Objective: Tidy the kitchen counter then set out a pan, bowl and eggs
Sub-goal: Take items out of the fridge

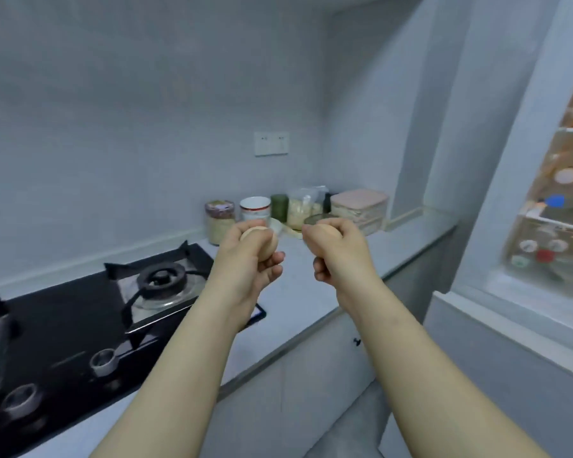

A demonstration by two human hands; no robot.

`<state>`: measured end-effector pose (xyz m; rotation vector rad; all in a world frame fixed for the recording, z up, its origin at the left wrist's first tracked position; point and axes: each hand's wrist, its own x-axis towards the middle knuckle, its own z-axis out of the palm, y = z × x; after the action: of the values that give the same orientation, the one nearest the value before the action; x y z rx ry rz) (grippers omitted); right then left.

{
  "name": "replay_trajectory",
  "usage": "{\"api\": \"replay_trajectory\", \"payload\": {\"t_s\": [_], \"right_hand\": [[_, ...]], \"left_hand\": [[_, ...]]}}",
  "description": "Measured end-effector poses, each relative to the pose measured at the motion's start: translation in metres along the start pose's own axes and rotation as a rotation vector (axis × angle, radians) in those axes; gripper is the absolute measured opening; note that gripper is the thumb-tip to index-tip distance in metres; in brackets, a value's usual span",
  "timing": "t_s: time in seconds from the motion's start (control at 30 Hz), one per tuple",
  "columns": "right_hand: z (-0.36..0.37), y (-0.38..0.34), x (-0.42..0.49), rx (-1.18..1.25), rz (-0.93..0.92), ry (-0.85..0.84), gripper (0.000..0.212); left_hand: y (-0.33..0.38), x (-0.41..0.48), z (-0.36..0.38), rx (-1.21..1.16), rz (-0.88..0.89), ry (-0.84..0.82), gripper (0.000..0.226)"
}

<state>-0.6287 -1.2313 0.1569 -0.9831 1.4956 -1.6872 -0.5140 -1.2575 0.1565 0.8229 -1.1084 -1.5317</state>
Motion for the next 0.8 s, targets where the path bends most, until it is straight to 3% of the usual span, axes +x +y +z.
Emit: {"api": "replay_trajectory", "payload": {"t_s": [0.37,0.6,0.8], "right_hand": [[0.287,0.024,-0.209,-0.002,0.1,-0.69,0.017],[0.412,0.04,-0.347,-0.047,0.178,-1.052,0.022],[0.499,0.052,-0.413,-0.068,0.189,-1.244,0.022]], "left_hand": [[0.093,-0.196,-0.31,0.072,0.155,0.627,0.017],[0.119,-0.326,-0.443,0.097,0.167,0.999,0.015],[0.132,-0.376,-0.528,0.063,0.151,1.184,0.012]]}}
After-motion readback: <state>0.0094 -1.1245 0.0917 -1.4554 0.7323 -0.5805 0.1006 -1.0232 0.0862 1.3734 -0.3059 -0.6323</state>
